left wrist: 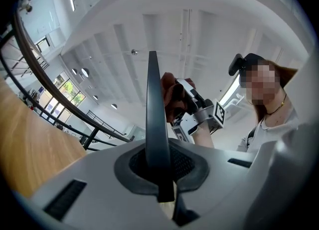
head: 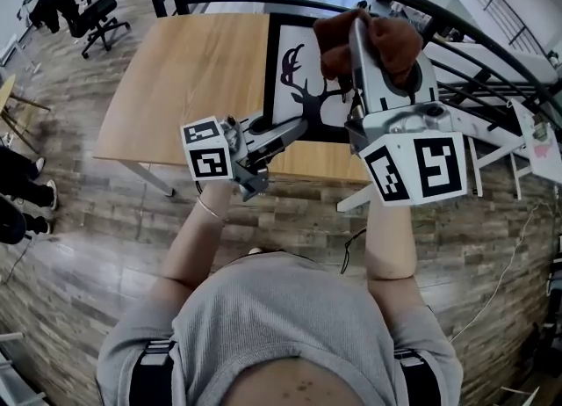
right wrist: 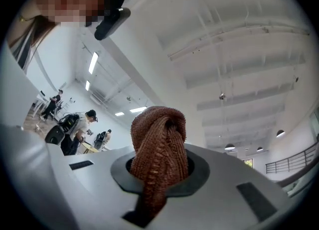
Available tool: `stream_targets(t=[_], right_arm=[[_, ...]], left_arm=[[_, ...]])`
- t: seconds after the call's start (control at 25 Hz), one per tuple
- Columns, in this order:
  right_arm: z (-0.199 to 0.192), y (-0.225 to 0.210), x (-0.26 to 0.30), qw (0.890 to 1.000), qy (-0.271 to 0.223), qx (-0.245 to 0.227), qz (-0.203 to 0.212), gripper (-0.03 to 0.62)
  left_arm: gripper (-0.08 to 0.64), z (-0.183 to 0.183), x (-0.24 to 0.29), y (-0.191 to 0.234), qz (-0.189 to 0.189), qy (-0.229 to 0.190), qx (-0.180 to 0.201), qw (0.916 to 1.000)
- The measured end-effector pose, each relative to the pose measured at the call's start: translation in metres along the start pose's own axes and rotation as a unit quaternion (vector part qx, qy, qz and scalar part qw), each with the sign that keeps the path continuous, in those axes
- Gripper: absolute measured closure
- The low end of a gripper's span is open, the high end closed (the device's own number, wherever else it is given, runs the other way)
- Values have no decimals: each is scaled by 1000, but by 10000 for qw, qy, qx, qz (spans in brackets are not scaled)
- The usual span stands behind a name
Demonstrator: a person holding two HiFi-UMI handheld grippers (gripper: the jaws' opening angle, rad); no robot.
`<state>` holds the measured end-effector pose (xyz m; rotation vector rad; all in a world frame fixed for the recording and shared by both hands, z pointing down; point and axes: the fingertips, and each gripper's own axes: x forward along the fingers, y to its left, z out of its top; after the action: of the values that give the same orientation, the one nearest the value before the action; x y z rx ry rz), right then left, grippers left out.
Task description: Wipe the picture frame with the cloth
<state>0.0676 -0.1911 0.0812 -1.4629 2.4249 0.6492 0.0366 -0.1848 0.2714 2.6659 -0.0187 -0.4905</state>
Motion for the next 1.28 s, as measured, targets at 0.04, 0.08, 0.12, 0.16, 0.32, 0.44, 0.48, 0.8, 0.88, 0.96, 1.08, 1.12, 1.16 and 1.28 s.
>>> stream_targets(t=[0.04, 0.08, 0.12, 0.16, 0.32, 0.44, 0.48, 0.8, 0.88, 0.96, 1.08, 1.12, 1.16, 1.28], right_arm=[[-4, -2, 4, 10000, 37, -54, -31, 546], [-8, -3, 7, 9999, 77, -99, -46, 546], [-12, -3, 10, 9998, 107, -132, -47, 546], [-16, -3, 11, 9998, 125, -171, -43, 546], [-24, 3, 12, 9982, 226, -553, -67, 546], [-29, 7, 12, 9965, 303, -773, -87, 546], [-30, 8, 11, 9959, 333, -835, -94, 546], [-41, 19, 8, 9929, 433, -1105, -110, 546], [-41, 21, 9, 9943, 347, -998, -120, 546], [-50, 21, 5, 9928, 530, -1070, -82, 546], [-61, 20, -2, 9918, 750, -1033, -33, 546], [-63, 21, -3, 9919, 781, -1004, -14, 546], [-64, 23, -3, 9921, 784, -977, -2, 546], [-60, 31, -3, 9947, 628, -813, -15, 546]], left_arm=[[532, 1, 0, -1, -10, -9, 8, 10000], [532, 2, 0, -2, -21, -23, 13, 10000], [532, 2, 1, -4, -31, -36, 19, 10000], [532, 3, 1, -5, -35, -47, 29, 10000], [532, 5, 0, -9, 28, -19, 149, 9999], [532, 5, 0, -8, 69, 5, 192, 9998], [531, 5, 0, -8, 85, 13, 190, 9998], [531, 2, -2, -6, 64, 40, 99, 9999], [531, 2, -2, -4, 49, 27, 91, 9999], [531, 2, -2, -3, 35, 31, 88, 10000], [532, 1, -1, -2, 28, 22, 66, 10000], [531, 1, -1, -1, 32, 5, 55, 10000], [532, 1, -1, -1, 33, -17, 40, 10000], [531, -1, -1, -1, -4, -119, -72, 9999]])
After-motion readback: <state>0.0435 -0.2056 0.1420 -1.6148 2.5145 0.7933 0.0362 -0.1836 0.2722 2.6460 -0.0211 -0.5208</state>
